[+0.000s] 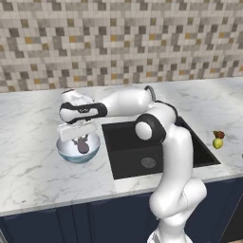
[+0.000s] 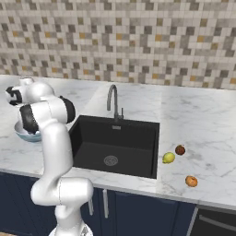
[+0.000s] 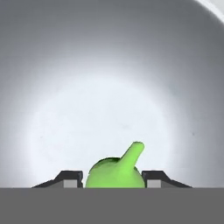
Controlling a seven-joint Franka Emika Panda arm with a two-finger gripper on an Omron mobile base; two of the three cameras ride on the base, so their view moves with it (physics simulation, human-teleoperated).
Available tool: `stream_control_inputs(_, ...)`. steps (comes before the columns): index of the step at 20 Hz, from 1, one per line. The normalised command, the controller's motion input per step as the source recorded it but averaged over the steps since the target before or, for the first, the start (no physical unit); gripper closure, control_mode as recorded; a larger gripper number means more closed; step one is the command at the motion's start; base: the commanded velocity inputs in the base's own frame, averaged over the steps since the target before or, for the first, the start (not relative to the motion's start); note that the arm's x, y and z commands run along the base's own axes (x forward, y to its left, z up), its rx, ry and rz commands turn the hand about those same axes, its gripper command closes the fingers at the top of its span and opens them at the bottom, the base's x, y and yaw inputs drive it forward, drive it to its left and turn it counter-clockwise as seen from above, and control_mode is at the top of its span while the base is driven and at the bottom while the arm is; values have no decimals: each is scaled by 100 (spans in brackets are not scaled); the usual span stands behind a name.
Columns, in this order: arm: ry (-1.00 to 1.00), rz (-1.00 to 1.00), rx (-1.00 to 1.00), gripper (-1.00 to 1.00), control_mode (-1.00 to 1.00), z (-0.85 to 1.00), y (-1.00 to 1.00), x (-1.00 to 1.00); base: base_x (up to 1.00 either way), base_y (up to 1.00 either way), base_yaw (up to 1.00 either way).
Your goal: There is a mixed pile of frozen fruits and vegetables on the counter. Locate all the frozen vegetables and place the items in a bowl on the counter. Take all the frozen fruits and defrost them in a running sink.
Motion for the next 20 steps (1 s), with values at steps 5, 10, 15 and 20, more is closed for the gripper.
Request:
stream_control_inputs(5,-16,-9,3,100,-100,-35,18,10,0,0,0)
stream_control_inputs(10,0,-3,-2,-100,-100,18,22,16,0,0,0)
stream_control_inputs(15,2,0,-3,-100,-100,33,-2,6,0,0,0)
stream_control_inputs(20,-1,-1,-2,-100,-100,50,-12,-6,0,0,0)
